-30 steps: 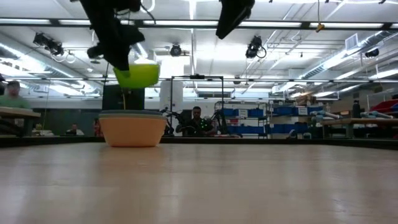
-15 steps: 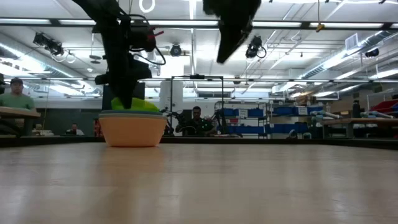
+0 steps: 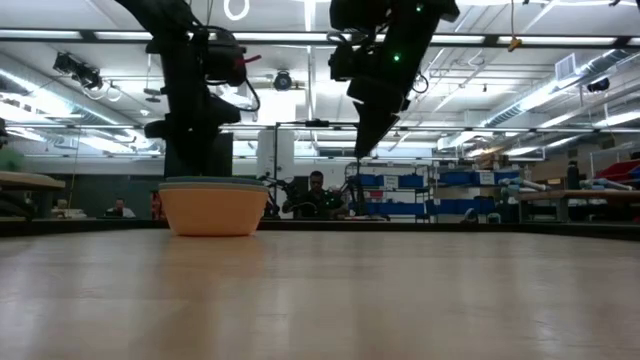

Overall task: Nest bowls inside each other
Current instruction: Stack the green bowl on top of the yellow bowl, then stack the orange bowl on top of the green bowl

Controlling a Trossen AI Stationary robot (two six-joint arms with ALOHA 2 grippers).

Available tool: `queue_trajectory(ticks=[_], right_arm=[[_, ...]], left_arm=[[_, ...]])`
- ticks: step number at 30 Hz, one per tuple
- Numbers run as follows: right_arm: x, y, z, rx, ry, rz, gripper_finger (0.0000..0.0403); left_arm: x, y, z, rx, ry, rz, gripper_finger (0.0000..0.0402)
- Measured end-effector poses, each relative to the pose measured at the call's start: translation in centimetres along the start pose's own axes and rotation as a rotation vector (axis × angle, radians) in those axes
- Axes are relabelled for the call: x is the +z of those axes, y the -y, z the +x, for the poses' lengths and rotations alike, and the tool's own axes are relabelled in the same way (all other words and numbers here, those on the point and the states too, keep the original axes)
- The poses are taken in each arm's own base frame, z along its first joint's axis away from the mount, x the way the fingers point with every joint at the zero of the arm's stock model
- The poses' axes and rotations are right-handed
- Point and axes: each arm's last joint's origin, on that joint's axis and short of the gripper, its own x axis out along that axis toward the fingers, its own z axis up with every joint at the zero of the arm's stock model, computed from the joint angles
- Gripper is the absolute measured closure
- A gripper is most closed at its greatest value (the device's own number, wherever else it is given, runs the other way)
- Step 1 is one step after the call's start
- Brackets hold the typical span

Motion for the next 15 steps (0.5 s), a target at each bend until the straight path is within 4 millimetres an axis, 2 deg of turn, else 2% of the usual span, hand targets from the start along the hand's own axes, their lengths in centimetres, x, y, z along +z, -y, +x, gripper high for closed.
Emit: queue_trajectory(ticks=[8,11,15], right_arm=[[-0.1,0.6,0.3,-0.010,-0.007,0.013,0.0274],[-0.2,0.7,0.2,-0.023,-0.024,-0.004,0.0274],[-0.6,1.2,-0.6,-0.085,-0.036,-0.010,0.0274]], left_arm=[[0.5,0.7,-1.9,-0.039,0.012,0.044,0.0282],[-0.4,1.3,-3.0,-0.038,-0.004,0.094,0.0282],[-2.9,1.3,-4.6,0.033,-0.039,0.112,0.0282]])
